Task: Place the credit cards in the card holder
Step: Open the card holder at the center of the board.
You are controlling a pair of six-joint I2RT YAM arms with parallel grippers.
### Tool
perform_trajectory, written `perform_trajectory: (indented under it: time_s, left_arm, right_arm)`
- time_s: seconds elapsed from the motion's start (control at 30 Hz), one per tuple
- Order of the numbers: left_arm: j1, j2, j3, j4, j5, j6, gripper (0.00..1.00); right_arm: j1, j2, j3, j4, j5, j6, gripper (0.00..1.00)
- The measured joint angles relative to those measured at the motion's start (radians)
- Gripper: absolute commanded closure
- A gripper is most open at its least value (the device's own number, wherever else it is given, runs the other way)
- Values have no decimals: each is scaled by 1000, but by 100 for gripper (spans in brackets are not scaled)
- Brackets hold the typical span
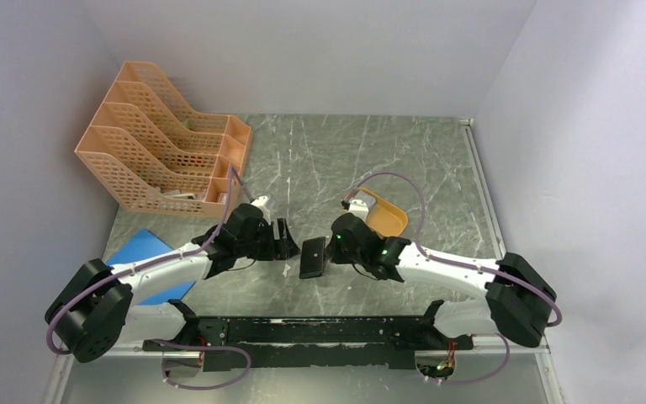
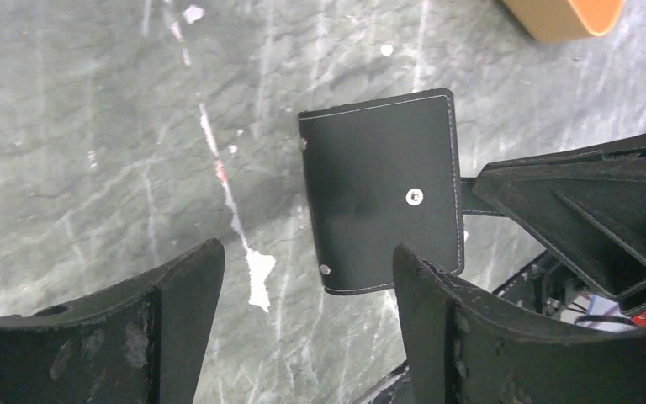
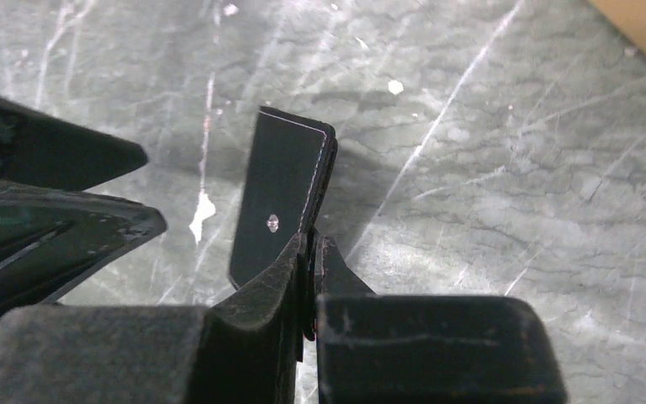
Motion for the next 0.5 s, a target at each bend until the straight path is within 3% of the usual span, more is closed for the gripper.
perform_trajectory:
  time_s: [0.2,0.5]
  left_arm:
    - [0,5,-7,98,79,-3,18]
    - [-37,112,33,175,152,-10,18]
  right_arm:
    - [0,-91,-23,31,-34,-119,100]
    - [0,-101,-44,96,-105,-205,100]
